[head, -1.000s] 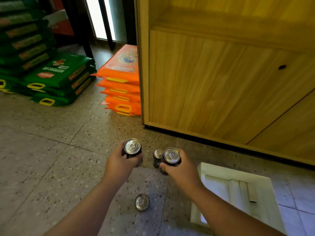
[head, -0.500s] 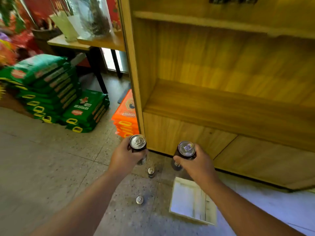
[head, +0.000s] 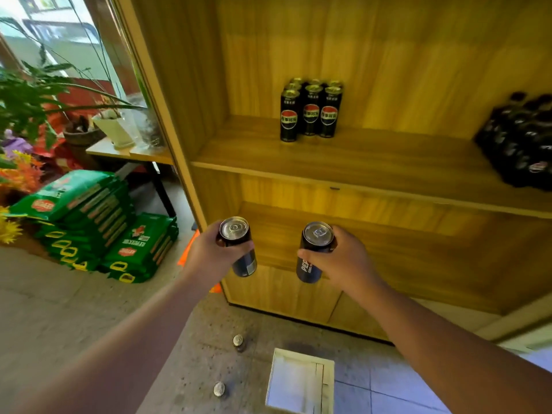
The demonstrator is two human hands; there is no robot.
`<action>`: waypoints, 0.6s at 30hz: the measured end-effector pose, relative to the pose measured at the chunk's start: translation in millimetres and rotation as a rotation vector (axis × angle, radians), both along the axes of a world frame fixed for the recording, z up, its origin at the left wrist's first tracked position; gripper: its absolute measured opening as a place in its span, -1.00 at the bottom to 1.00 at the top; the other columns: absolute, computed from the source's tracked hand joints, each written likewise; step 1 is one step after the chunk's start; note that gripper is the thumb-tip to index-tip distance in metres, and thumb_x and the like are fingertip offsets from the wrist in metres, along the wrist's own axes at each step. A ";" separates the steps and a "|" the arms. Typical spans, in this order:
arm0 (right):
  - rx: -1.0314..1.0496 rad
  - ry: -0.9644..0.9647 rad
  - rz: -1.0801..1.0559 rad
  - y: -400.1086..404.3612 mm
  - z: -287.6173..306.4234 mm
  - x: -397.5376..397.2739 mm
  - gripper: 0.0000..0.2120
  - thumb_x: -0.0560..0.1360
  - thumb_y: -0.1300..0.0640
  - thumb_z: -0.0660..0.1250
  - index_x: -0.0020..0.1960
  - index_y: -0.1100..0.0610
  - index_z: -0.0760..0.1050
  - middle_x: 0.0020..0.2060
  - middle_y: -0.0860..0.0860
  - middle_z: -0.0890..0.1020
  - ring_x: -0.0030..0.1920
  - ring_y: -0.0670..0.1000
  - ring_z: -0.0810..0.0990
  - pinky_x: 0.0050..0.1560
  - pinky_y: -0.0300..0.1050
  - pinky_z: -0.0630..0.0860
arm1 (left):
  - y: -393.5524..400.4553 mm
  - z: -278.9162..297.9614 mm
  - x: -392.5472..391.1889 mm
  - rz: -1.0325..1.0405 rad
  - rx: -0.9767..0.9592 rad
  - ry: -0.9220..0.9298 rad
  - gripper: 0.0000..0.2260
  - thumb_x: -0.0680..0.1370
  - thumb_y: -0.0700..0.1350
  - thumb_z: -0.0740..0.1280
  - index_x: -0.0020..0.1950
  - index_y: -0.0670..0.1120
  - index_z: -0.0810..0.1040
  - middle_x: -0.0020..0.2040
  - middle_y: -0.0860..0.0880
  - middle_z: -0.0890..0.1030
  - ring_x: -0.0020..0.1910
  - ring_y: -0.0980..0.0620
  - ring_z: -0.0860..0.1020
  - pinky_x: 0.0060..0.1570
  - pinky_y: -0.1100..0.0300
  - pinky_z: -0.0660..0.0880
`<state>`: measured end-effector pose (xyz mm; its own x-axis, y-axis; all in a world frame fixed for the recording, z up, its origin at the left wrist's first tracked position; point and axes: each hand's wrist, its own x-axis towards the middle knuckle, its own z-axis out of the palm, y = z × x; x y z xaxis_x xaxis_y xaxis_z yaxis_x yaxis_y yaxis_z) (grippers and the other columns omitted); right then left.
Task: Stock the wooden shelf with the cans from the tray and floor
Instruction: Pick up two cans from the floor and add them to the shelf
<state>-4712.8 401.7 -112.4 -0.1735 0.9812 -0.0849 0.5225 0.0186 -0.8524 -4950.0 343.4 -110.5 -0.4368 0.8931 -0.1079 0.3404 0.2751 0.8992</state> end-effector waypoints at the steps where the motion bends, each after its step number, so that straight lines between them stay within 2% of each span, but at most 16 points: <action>1: 0.006 0.012 0.002 4.1 10.3 4.9 -0.40 0.26 -0.10 0.62 0.23 -0.04 0.49 0.08 -0.13 0.62 0.10 -0.08 0.58 -0.14 -0.26 0.53 | 4.3 10.8 4.2 -0.011 -0.002 0.006 -0.56 0.36 0.02 0.58 0.14 0.15 0.48 -0.05 0.24 0.56 -0.05 0.23 0.53 -0.24 0.33 0.41; 3: 0.030 0.022 0.013 13.6 27.9 10.8 -0.41 0.26 -0.10 0.62 0.21 -0.03 0.49 0.07 -0.11 0.63 0.10 -0.06 0.59 -0.21 -0.31 0.48 | 14.7 30.0 9.3 -0.017 -0.011 0.041 -0.55 0.33 0.06 0.59 0.12 0.14 0.48 -0.04 0.19 0.58 -0.05 0.20 0.55 -0.25 0.29 0.44; 7: 0.072 0.030 -0.003 34.8 54.8 13.5 -0.41 0.25 -0.11 0.62 0.20 -0.02 0.50 0.06 -0.11 0.63 0.10 -0.04 0.58 -0.10 -0.24 0.54 | 40.6 63.1 15.8 -0.008 0.005 0.060 -0.42 0.28 0.11 0.61 0.19 0.07 0.44 0.01 0.11 0.57 -0.06 0.10 0.56 -0.26 0.21 0.50; 12: 0.113 0.011 -0.042 72.7 81.9 6.0 -0.36 0.26 -0.12 0.60 0.25 -0.03 0.46 0.10 -0.12 0.62 0.11 -0.05 0.58 -0.18 -0.28 0.47 | 86.7 90.6 11.0 -0.067 0.077 0.013 -0.44 0.31 0.04 0.61 0.23 0.04 0.48 -0.01 0.14 0.57 -0.10 0.21 0.52 -0.30 0.30 0.40; 15: 0.112 0.042 -0.076 101.0 92.4 -3.3 -0.27 0.27 -0.10 0.61 0.33 0.01 0.37 0.16 -0.09 0.59 0.14 -0.02 0.58 -0.11 -0.22 0.49 | 121.6 103.2 4.8 -0.107 0.093 0.015 -0.42 0.30 0.08 0.61 0.26 0.06 0.51 0.06 0.09 0.61 -0.01 0.11 0.57 -0.26 0.27 0.44; 18: 0.107 0.068 -0.116 135.3 98.2 -13.8 -0.33 0.25 -0.06 0.63 0.24 0.03 0.40 0.09 -0.06 0.60 0.08 -0.01 0.59 -0.13 -0.21 0.52 | 168.4 111.9 0.2 -0.125 0.114 0.040 -0.41 0.32 0.06 0.60 0.29 0.00 0.52 0.11 0.07 0.59 0.06 0.04 0.56 -0.27 0.29 0.40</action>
<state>-4726.5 537.0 -14.2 -0.0604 0.9978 0.0289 0.4679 0.0539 -0.8821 -4949.8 511.7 1.4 -0.3239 0.9460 0.0125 0.4019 0.1256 0.9070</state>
